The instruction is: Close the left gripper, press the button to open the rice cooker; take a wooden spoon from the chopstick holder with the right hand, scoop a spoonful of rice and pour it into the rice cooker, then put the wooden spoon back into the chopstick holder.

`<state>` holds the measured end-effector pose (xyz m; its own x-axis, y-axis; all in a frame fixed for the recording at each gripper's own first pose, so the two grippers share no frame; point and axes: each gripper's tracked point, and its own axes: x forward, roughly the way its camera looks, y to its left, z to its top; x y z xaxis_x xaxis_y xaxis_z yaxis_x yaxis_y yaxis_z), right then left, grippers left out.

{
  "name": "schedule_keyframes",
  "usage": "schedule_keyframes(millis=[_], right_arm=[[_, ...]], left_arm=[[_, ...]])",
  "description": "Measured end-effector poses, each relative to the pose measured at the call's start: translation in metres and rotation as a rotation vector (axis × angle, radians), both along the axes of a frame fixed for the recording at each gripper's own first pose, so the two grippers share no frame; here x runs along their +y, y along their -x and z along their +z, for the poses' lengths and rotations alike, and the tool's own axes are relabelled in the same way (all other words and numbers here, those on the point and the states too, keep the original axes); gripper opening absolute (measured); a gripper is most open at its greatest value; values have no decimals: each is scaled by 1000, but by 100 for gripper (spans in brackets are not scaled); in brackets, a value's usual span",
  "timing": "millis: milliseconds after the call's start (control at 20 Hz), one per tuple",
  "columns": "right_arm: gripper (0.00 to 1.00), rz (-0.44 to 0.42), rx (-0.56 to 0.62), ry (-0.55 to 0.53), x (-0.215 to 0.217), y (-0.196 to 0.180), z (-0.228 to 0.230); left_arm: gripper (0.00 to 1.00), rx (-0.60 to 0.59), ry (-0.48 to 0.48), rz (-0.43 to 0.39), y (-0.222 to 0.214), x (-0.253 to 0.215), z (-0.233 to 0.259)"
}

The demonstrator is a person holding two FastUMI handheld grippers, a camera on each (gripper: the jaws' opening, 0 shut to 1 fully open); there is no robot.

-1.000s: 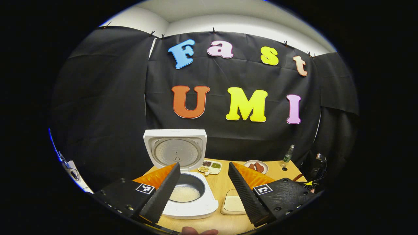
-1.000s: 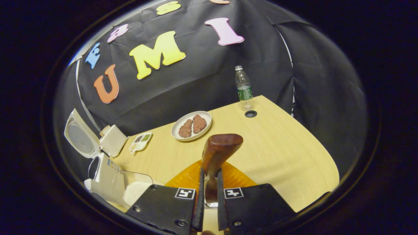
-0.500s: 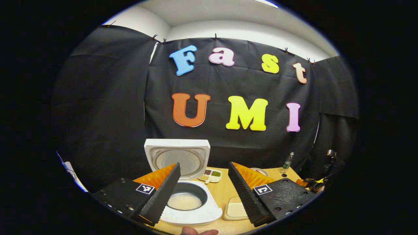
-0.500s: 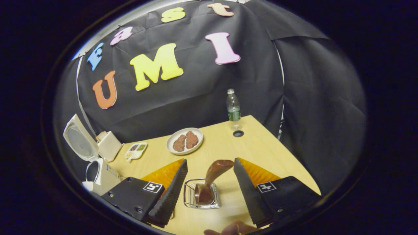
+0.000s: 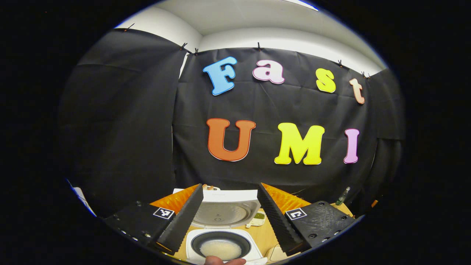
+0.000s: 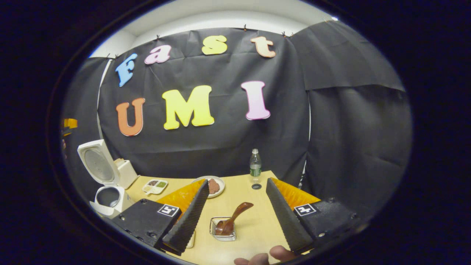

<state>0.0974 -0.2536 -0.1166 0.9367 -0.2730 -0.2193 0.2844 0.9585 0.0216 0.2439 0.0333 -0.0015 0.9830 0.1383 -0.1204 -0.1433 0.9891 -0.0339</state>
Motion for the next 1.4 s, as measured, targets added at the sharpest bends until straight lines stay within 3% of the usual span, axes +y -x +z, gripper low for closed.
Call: schedule_keyframes(millis=[150, 350, 700, 1100, 1400], right_arm=[[96, -30, -28, 14, 8, 30, 13], [98, -130, -3, -25, 5, 68, -6], [99, -199, 44, -70, 9, 100, -24], [98, -98, 40, -129, 43, 67, -24], [98, 37, 75, -113, 71, 39, -31]], left_arm=[[94, 39, -13, 9, -41, 13, -14], [94, 97, -15, 19, -81, 27, -43], [94, 246, -1, 29, -106, 44, -89], [96, 304, 14, 2, -73, 36, -92], [96, 426, 83, -29, 3, 9, -118]])
